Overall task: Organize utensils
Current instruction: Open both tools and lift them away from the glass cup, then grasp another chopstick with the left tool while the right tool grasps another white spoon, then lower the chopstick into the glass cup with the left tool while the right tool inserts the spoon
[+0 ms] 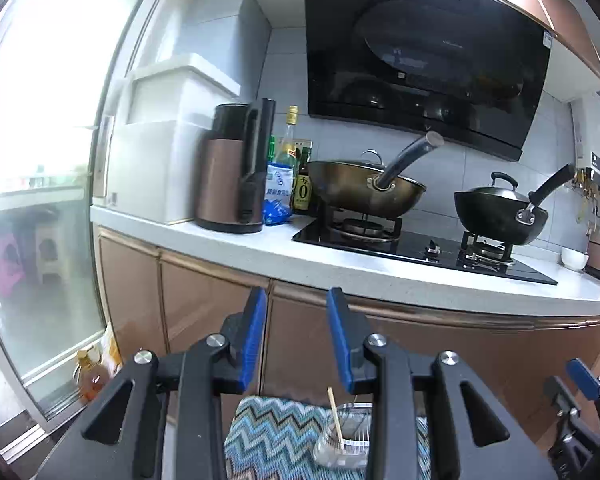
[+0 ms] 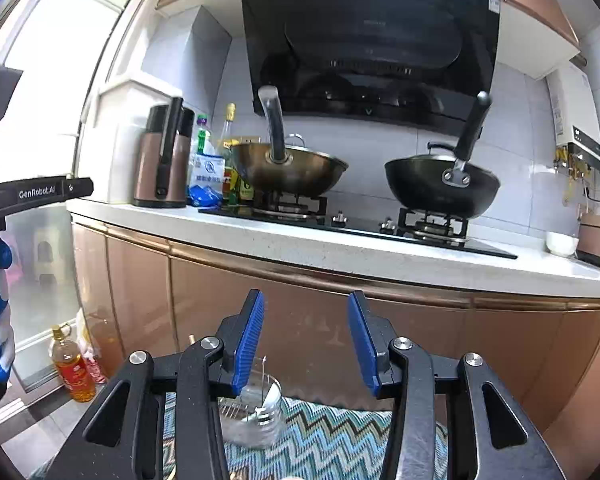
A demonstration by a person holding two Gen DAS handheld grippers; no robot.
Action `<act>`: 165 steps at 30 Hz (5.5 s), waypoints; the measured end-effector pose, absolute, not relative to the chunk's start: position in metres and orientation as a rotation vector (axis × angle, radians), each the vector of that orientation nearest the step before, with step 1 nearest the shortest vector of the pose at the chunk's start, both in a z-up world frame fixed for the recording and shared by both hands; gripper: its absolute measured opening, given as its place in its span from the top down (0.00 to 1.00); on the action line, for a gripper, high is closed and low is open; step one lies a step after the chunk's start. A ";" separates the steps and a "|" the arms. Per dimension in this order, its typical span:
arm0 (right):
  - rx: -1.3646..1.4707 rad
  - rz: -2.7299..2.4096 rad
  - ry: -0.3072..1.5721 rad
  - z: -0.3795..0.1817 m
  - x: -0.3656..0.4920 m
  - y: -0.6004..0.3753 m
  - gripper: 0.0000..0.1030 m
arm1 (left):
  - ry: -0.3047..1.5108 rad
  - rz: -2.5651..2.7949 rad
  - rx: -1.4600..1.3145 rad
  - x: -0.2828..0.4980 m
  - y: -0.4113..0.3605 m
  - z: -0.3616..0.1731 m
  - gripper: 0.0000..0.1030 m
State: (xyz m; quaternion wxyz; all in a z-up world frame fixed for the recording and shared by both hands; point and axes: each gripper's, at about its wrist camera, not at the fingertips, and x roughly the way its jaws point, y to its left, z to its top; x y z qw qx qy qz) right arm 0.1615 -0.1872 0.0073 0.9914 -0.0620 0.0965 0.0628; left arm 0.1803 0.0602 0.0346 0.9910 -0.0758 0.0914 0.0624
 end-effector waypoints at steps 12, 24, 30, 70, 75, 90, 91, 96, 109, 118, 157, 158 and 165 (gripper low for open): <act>-0.011 0.167 0.279 -0.003 0.116 -0.238 0.58 | 0.322 0.096 -0.175 0.130 0.087 -0.002 0.71; 0.029 0.120 0.427 -0.054 0.128 -0.288 0.60 | 0.604 -0.042 -0.180 0.156 0.094 -0.081 0.71; 0.033 0.179 0.569 -0.097 0.157 -0.284 0.62 | 0.846 -0.225 -0.239 0.188 0.069 -0.138 0.71; 0.073 0.502 1.124 -0.275 0.317 -0.260 0.65 | 1.384 -0.236 -0.191 0.321 -0.009 -0.305 0.92; 0.055 0.524 1.172 -0.289 0.334 -0.248 0.80 | 1.379 -0.207 -0.202 0.323 -0.008 -0.305 0.94; -0.058 0.447 1.000 -0.233 0.281 -0.248 0.93 | 1.240 -0.226 -0.266 0.282 0.012 -0.271 0.96; -0.062 0.438 0.983 -0.226 0.275 -0.249 0.93 | 1.222 -0.227 -0.262 0.276 0.014 -0.264 0.96; -0.090 0.413 0.908 -0.196 0.244 -0.250 0.93 | 1.158 -0.242 -0.260 0.252 0.021 -0.233 0.96; -0.108 0.384 0.764 -0.128 0.174 -0.237 0.93 | 0.996 -0.265 -0.300 0.189 0.037 -0.160 0.96; -0.106 0.383 0.680 -0.089 0.154 -0.219 0.93 | 0.868 -0.285 -0.309 0.172 0.042 -0.108 0.96; -0.128 0.163 0.290 -0.138 0.328 -0.143 0.63 | 0.383 -0.081 -0.122 0.350 0.005 -0.104 0.94; -0.127 0.163 0.287 -0.135 0.325 -0.145 0.63 | 0.382 -0.083 -0.120 0.348 0.004 -0.103 0.94; -0.142 0.145 0.254 -0.102 0.292 -0.158 0.62 | 0.342 -0.076 -0.104 0.311 0.011 -0.069 0.90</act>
